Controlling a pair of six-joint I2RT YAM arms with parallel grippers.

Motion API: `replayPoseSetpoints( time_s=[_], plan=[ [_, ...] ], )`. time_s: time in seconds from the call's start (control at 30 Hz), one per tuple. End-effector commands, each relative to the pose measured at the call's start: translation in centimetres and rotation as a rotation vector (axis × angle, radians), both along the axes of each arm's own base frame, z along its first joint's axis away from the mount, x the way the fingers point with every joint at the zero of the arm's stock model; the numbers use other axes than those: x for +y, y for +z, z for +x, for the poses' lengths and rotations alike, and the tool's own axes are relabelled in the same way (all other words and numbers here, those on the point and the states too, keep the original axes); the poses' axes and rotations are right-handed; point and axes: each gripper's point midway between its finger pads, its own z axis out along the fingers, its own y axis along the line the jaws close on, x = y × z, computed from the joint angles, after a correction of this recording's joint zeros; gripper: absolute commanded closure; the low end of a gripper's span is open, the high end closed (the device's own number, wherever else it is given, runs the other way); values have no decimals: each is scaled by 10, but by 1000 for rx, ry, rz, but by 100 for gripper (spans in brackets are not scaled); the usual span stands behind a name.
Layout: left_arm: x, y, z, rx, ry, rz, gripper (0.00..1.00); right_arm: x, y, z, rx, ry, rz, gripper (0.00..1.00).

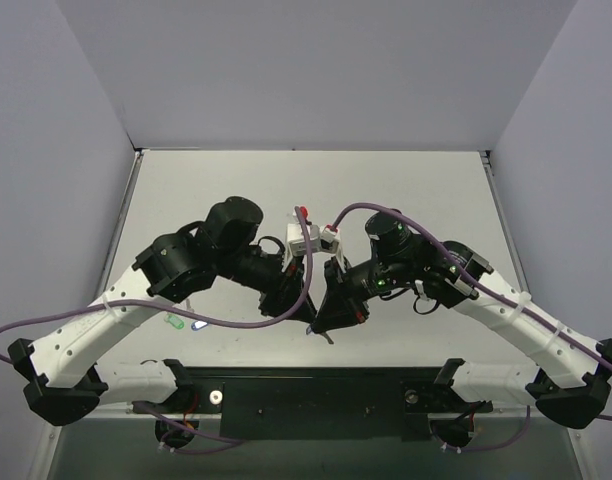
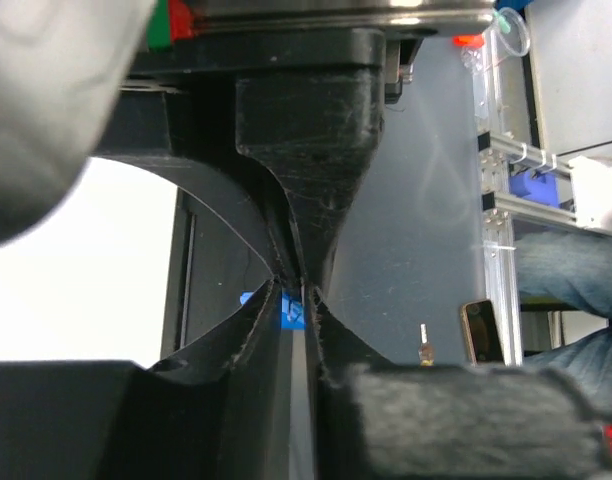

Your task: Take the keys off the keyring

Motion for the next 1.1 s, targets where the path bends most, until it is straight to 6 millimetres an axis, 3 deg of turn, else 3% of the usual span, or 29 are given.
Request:
replayPoseSetpoints(
  time_s=[0.0, 0.03, 0.07, 0.17, 0.2, 0.37, 0.47, 0.57, 0.77, 1.07],
  plan=[
    [2, 19, -14, -2, -2, -81, 64, 11, 25, 13, -92, -54, 94, 100],
    [2, 20, -13, -6, 8, -86, 60, 11, 26, 13, -91, -66, 100, 100],
    [4, 27, -14, -14, 17, -112, 46, 11, 26, 14, -91, -71, 100, 100],
    [8, 40, -12, -34, 65, -160, 25, 13, 36, 16, -104, -119, 150, 100],
    [10, 50, -11, -45, 88, -193, 22, 13, 34, 15, -97, -129, 153, 100],
    [19, 87, 8, -107, 273, -363, 20, 17, 54, 27, -122, -246, 284, 100],
    [31, 113, 8, -89, 352, -501, 20, 19, 65, 37, -116, -334, 360, 100],
    [33, 120, 11, -43, 404, -602, 21, 22, 74, 31, -124, -344, 428, 100],
    [39, 111, 9, 31, 430, -671, 32, 22, 80, 22, -176, -359, 433, 100],
    [41, 107, 11, 54, 456, -682, 39, 22, 95, 15, -190, -349, 493, 100]
  ],
)
